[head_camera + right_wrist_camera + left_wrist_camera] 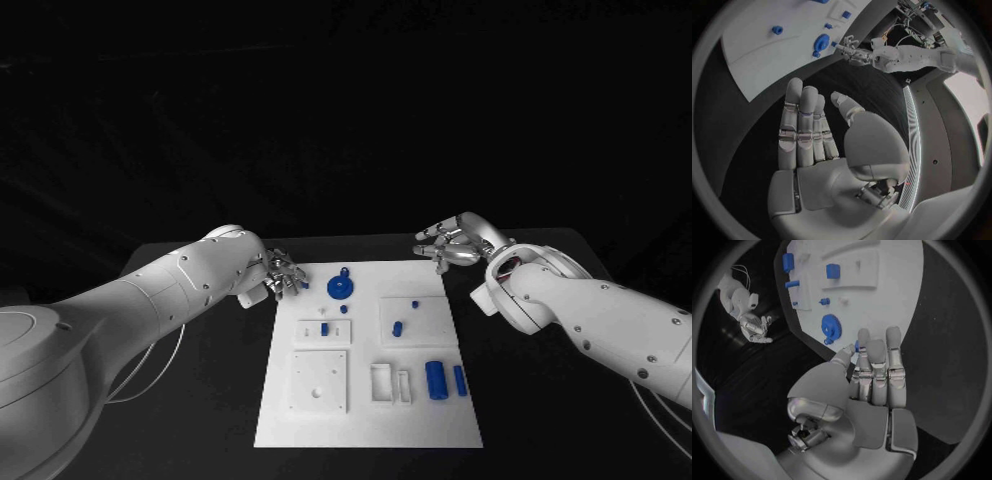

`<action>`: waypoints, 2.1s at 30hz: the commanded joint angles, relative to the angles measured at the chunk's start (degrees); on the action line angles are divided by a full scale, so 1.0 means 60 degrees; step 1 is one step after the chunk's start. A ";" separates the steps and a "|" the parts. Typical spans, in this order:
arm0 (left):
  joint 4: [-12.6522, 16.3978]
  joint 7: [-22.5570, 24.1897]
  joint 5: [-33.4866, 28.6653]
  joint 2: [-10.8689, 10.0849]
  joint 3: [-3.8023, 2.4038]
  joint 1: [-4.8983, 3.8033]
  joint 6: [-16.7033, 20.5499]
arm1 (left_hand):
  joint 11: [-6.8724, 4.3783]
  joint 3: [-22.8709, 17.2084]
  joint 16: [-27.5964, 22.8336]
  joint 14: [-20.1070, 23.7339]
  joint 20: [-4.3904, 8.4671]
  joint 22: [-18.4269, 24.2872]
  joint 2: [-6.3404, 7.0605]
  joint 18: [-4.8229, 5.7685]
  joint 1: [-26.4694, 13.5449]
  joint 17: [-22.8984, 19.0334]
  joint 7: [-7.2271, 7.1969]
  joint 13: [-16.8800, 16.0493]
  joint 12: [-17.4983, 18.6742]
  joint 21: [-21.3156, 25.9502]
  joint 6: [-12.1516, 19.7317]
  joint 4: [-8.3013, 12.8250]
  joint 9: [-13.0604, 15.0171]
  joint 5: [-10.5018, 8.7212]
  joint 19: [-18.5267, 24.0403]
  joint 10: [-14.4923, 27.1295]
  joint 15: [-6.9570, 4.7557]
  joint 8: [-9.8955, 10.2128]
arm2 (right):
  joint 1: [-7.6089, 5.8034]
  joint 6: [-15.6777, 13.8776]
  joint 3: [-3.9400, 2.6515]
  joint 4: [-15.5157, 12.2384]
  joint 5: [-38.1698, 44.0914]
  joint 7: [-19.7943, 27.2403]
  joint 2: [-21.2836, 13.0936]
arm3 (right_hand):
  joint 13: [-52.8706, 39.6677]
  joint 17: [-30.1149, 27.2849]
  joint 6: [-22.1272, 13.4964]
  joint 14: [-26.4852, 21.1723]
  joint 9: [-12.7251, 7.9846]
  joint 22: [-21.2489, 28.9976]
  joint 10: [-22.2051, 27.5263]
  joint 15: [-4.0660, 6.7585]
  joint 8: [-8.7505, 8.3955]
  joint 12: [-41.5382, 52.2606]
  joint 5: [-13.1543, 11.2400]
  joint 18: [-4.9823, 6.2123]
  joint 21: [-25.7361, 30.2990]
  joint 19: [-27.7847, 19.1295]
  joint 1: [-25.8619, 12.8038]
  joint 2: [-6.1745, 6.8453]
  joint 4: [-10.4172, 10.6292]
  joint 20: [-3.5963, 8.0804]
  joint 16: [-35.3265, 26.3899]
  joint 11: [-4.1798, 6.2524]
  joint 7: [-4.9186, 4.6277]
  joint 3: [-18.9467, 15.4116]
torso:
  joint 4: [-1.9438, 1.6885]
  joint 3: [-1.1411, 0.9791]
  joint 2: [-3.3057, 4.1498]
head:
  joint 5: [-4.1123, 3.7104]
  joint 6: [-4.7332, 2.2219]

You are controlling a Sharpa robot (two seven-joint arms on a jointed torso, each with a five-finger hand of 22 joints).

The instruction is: Assemble the parts on the task board

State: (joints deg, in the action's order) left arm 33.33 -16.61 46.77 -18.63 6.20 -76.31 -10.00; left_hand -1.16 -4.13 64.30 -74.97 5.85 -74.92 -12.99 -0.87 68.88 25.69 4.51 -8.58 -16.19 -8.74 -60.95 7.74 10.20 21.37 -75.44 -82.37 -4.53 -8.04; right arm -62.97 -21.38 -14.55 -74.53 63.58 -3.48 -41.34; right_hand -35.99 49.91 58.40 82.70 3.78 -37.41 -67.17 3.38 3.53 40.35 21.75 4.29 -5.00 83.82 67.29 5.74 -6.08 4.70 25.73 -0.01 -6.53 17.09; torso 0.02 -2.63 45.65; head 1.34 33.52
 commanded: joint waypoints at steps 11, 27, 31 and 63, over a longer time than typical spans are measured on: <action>0.0000 -0.0213 0.0158 0.0000 0.0033 0.0080 0.0217 | -0.0058 -0.0895 0.0107 -0.0204 0.0081 -0.0191 0.0125 -0.0116 -0.0138 0.0071 -0.0182 0.0033 0.0095 -0.0361 -0.0350 0.0701 0.0627 0.0367 0.0080 -0.0280 -0.0103 -0.0231 | -0.0002 0.0069 -0.0005 0.0002 -0.0040 0.0085 -0.0004 | 0.0019 -0.0008 -0.0059 0.0058 -0.0010 0.0086 0.0083 -0.0003 0.0007 0.0050 0.0043 0.0025 -0.0061 0.0272 0.0042 0.0068 0.0013 -0.0057 -0.0032 -0.0011 -0.0016 -0.0085 | -0.0006 -0.0002 0.0003 | 0.0023 -0.0009; 0.0159 -0.0197 -0.0074 -0.0137 0.0028 0.0078 0.0412 | -0.0130 -0.1210 0.0062 -0.0330 0.0149 -0.0174 0.0368 -0.0103 -0.0348 0.0156 -0.0302 0.0069 0.0250 -0.0650 -0.0946 0.0831 0.2115 0.0927 0.0126 -0.0565 -0.0173 0.0639 | -0.0002 0.0068 -0.0005 0.0059 -0.0045 0.0052 -0.0008 | 0.0020 -0.0007 -0.0063 0.0061 -0.0011 0.0116 0.0081 -0.0004 0.0006 0.0058 0.0052 0.0024 -0.0079 0.0274 0.0037 0.0059 0.0023 -0.0057 -0.0031 -0.0009 -0.0016 -0.0094 | -0.0012 -0.0010 -0.0012 | 0.0070 -0.0080; 0.0295 -0.0244 -0.0261 -0.0242 0.0023 0.0068 0.0415 | -0.0149 -0.1268 0.0065 -0.0367 0.0169 -0.0174 0.0423 -0.0093 -0.0411 0.0195 -0.0329 0.0066 0.0238 -0.0685 -0.1018 0.0877 0.2236 0.1107 0.0117 -0.0616 -0.0193 0.0641 | -0.0002 0.0059 -0.0005 0.0099 -0.0064 0.0048 -0.0027 | 0.0020 -0.0007 -0.0063 0.0061 -0.0011 0.0116 0.0081 -0.0004 0.0006 0.0058 0.0052 0.0024 -0.0079 0.0274 0.0037 0.0059 0.0023 -0.0057 -0.0031 -0.0009 -0.0016 -0.0094 | -0.0016 0.0008 -0.0011 | 0.0085 -0.0103; 0.3967 -0.1199 -0.0777 -0.2167 0.0091 -0.0359 0.1737 | -0.0371 -0.1634 0.0087 -0.0938 0.0399 -0.0178 0.0995 -0.0017 -0.1233 0.0622 -0.0604 -0.0125 -0.1060 -0.1174 -0.1736 0.1351 0.2931 0.3081 -0.0089 -0.0737 -0.0429 0.0668 | -0.0002 0.0090 -0.0007 0.0763 -0.0736 0.0130 -0.0030 | 0.0016 -0.0005 -0.0058 0.0066 -0.0010 0.0182 0.0083 0.0002 0.0007 0.0074 0.0067 0.0024 -0.0117 0.0281 0.0026 0.0048 0.0048 -0.0052 -0.0028 -0.0008 -0.0014 -0.0099 | -0.0234 -0.0004 -0.0287 | 0.0122 0.0123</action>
State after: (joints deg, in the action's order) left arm 56.29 -22.12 42.07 -31.50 6.76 -78.23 -2.78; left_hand -2.75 -10.84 64.74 -79.87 7.90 -74.92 -7.08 -0.88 61.90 29.37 6.18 -9.39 -22.36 -15.59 -64.94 12.55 27.72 39.54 -76.06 -84.16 -6.77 -4.27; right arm -62.97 -21.34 -14.56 -70.16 60.26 -3.45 -41.63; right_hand -35.94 49.92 58.41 82.70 3.78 -36.33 -67.17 3.38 3.53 40.58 21.97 4.30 -5.57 83.82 67.28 5.74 -5.76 4.71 25.73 -0.01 -6.52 16.77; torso -1.08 -2.64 44.45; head 2.20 33.90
